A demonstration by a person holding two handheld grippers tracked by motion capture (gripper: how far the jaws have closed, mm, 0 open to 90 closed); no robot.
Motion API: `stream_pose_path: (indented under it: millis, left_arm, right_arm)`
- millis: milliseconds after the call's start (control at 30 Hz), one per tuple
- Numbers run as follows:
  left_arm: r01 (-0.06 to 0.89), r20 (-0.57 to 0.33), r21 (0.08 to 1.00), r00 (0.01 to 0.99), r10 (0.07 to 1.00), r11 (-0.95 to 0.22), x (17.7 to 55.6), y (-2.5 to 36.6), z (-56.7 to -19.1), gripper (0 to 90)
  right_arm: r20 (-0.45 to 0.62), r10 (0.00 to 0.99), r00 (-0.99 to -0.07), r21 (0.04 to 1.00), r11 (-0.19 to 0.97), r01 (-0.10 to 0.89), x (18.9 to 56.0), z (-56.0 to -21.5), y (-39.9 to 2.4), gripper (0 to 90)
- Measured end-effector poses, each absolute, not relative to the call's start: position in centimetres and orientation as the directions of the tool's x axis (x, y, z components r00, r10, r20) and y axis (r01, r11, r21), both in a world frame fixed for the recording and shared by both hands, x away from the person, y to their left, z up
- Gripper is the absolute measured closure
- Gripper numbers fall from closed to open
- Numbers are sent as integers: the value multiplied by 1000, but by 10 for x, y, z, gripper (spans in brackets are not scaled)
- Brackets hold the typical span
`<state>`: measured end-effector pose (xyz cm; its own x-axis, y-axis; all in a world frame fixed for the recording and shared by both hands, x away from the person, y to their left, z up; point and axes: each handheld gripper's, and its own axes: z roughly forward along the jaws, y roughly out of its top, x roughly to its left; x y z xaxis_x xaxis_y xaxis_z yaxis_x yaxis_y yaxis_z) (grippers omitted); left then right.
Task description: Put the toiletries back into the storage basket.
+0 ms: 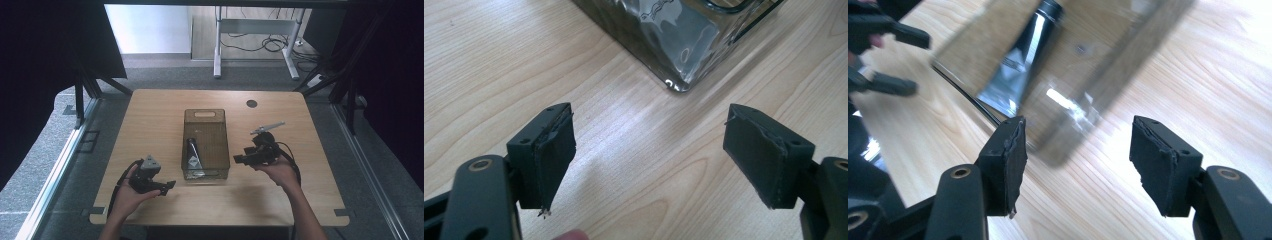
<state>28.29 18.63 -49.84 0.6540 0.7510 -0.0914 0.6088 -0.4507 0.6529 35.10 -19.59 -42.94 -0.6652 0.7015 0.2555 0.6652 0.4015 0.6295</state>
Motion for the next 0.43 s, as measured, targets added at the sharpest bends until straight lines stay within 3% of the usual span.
stream_pose_path:
  millis: [200, 433]
  left_arm:
    - [617, -88, 650, 641, 762, -444, 284, 188, -500, 213]
    - [619, -87, 649, 637, 766, -442, 284, 189, -501, 213]
  right_arm:
    - [243, 725, -644, 647, 374, 665, 342, -448, -225, 403]
    - [228, 722, -653, 662, 377, 648, 341, -454, -228, 399]
